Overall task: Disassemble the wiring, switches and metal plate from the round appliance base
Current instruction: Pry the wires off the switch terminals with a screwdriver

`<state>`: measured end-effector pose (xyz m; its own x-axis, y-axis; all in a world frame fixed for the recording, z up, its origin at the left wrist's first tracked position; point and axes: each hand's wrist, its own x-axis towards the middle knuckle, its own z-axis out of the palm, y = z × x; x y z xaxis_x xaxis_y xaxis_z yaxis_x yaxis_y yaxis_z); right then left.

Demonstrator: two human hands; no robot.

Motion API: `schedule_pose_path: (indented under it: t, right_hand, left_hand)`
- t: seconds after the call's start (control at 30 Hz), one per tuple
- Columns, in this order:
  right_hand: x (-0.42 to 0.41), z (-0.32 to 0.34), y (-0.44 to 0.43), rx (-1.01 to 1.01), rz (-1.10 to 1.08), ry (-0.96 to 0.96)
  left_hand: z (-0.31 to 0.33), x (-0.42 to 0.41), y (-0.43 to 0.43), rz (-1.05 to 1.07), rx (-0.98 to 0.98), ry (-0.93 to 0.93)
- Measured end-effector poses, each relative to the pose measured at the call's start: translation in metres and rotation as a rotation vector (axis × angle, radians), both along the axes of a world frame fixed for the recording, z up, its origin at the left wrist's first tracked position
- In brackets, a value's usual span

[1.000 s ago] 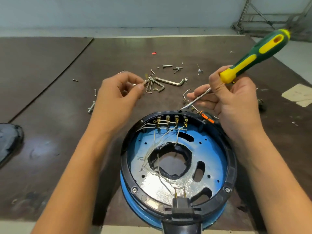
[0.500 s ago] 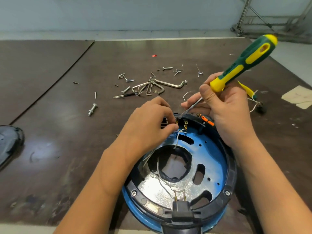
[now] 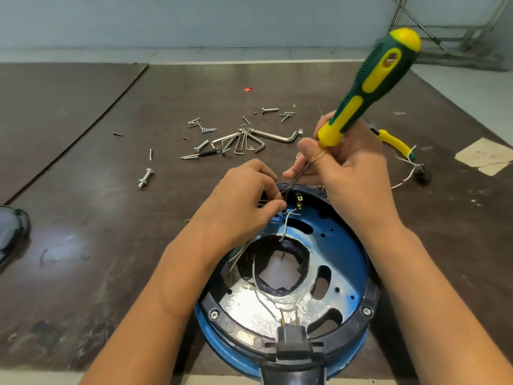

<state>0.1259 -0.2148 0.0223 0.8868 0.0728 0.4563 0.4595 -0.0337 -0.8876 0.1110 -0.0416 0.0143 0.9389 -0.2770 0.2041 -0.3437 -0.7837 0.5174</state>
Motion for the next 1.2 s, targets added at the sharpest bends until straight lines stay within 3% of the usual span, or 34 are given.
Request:
schedule_pose_path:
  t: [0.13,0.4,0.6,0.83,1.0,1.2]
  right_hand:
    - [0.003,0.001,-0.004,0.135,-0.046,0.181]
    - [0.008,-0.001,-0.006,0.23,-0.092,0.349]
    - [0.009,-0.002,-0.01,0.237,-0.096,0.367]
    - [0.002,0.0,-0.016,0.145,0.177,0.222]
    - [-0.002,-0.001,-0.011,0.111,0.134,0.169]
    - [0.001,0.0,-0.003,0.093,0.013,0.313]
  left_hand:
    - [0.001,-0.001,-0.001,-0.003,0.007,0.009]
    - [0.003,-0.002,-0.002,-0.002,0.011,0.016]
    - [0.004,-0.002,-0.003,0.0,0.003,0.022]
    - [0.004,-0.002,-0.001,-0.008,-0.01,0.035]
    - [0.004,-0.002,-0.001,-0.007,-0.003,0.034]
    - [0.003,-0.001,0.0,-0.006,0.008,0.025]
